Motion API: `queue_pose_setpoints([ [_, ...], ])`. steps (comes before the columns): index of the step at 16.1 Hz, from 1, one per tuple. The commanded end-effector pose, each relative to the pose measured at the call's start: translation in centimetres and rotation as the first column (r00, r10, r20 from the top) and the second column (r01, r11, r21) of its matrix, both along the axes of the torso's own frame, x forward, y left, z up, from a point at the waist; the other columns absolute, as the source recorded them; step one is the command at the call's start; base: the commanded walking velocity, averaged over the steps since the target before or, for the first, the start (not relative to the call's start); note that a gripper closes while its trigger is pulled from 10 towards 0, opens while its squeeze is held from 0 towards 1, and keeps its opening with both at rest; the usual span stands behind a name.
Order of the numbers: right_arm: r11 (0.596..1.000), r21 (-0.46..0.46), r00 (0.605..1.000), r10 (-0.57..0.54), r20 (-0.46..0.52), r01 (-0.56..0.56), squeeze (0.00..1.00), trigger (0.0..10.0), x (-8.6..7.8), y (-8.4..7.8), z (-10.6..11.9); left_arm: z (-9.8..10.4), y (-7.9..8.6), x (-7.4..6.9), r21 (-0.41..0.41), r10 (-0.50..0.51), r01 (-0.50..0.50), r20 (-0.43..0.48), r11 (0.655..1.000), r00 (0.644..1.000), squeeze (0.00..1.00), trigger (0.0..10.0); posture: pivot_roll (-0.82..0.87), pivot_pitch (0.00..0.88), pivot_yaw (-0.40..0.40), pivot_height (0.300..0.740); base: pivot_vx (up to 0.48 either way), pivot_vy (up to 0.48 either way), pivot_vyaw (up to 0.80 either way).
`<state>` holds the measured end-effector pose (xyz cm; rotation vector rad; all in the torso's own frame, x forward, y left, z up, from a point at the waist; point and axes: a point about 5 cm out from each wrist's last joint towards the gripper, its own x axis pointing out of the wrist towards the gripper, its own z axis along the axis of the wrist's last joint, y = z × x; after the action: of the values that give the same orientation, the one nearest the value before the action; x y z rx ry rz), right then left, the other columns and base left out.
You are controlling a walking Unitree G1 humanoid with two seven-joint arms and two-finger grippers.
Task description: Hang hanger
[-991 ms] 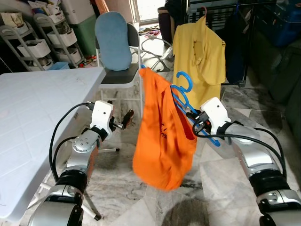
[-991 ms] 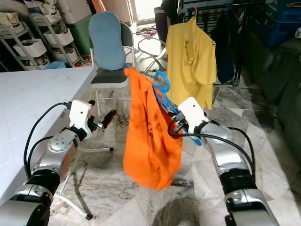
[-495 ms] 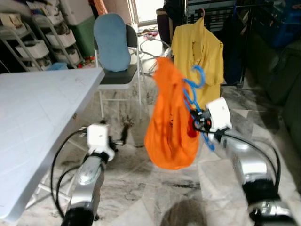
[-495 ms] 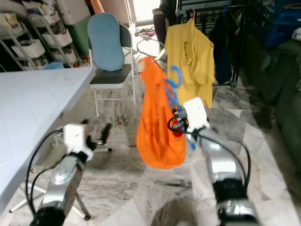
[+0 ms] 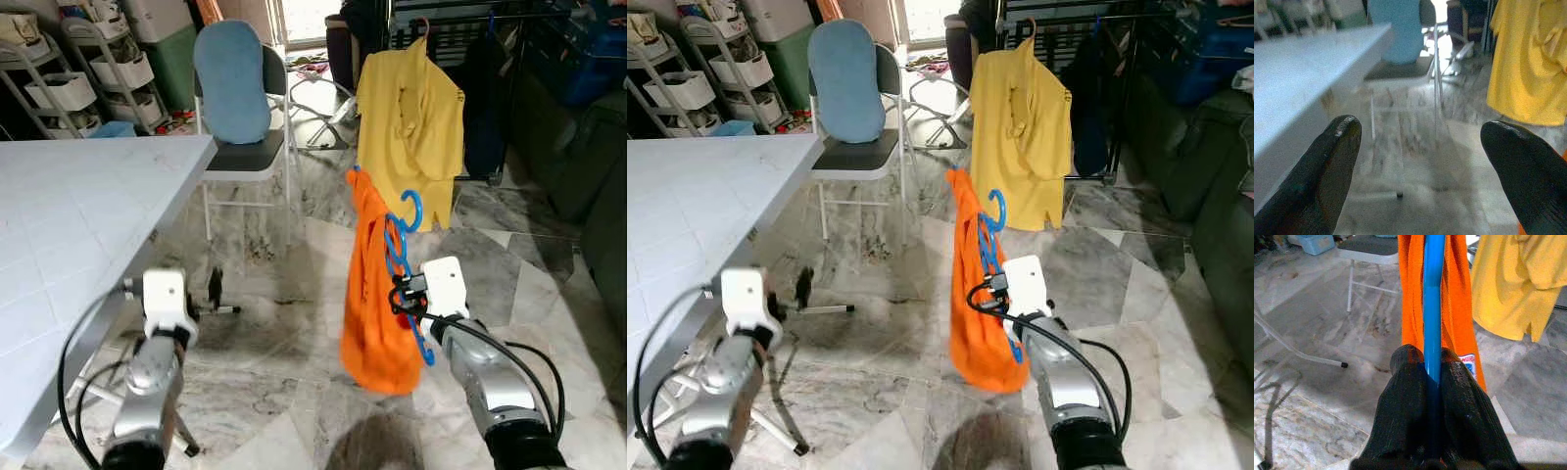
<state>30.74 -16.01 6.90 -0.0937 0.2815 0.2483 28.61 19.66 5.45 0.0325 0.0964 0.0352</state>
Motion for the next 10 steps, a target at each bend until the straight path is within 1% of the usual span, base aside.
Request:
queue_pose_setpoints([
  [1, 1.0, -0.002, 0.999, 0.0, 0.039, 0.0, 0.0, 10.0, 0.1, 0.3, 0.4, -1.0, 0.2, -0.6, 0.0, 0.034, -0.034, -0.038, 0.999, 0.999, 0.0, 10.0, -0.14, 0.0, 0.11, 0.74, 0.0, 0.0, 0.0],
  [2, 1.0, 0.004, 0.999, 0.001, 0.036, -0.001, 0.0, 10.0, -0.2, 0.3, 0.4, -1.5, -0.2, -1.1, -0.04, 0.064, -0.066, -0.055, 0.997, 0.996, 0.0, 10.0, -0.15, 0.0, 0.108, 0.74, 0.0, 0.0, 0.0],
  [4, 1.0, 0.006, 0.999, 0.022, 0.033, -0.023, 0.0, 10.0, -0.5, 0.4, 0.2, -1.7, -1.2, -1.2, -0.042, 0.049, -0.05, -0.043, 0.998, 0.998, 0.0, 10.0, -0.15, 0.0, 0.107, 0.74, 0.0, 0.0, 0.0],
  [7, 1.0, -0.001, 0.999, 0.015, 0.042, -0.015, 0.0, 10.0, -0.3, 0.3, 0.2, -1.8, -1.4, -1.4, -0.043, 0.045, -0.046, -0.038, 0.998, 0.998, 0.0, 10.0, -0.15, 0.0, 0.118, 0.74, 0.0, 0.0, 0.0],
  [9, 1.0, 0.004, 0.999, 0.005, 0.044, -0.005, 0.0, 10.0, -0.4, 0.3, 0.1, -2.0, -1.1, -1.6, -0.068, 0.081, -0.085, -0.049, 0.994, 0.995, 0.0, 10.0, -0.15, 0.0, 0.124, 0.74, 0.0, 0.0, 0.0],
  [10, 1.0, 0.005, 0.999, 0.008, 0.037, -0.008, 0.0, 10.0, -0.6, 0.4, -0.3, -2.3, -1.0, -1.6, -0.077, 0.091, -0.096, -0.059, 0.992, 0.994, 0.0, 10.0, -0.15, 0.0, 0.126, 0.74, 0.0, 0.0, 0.0],
])
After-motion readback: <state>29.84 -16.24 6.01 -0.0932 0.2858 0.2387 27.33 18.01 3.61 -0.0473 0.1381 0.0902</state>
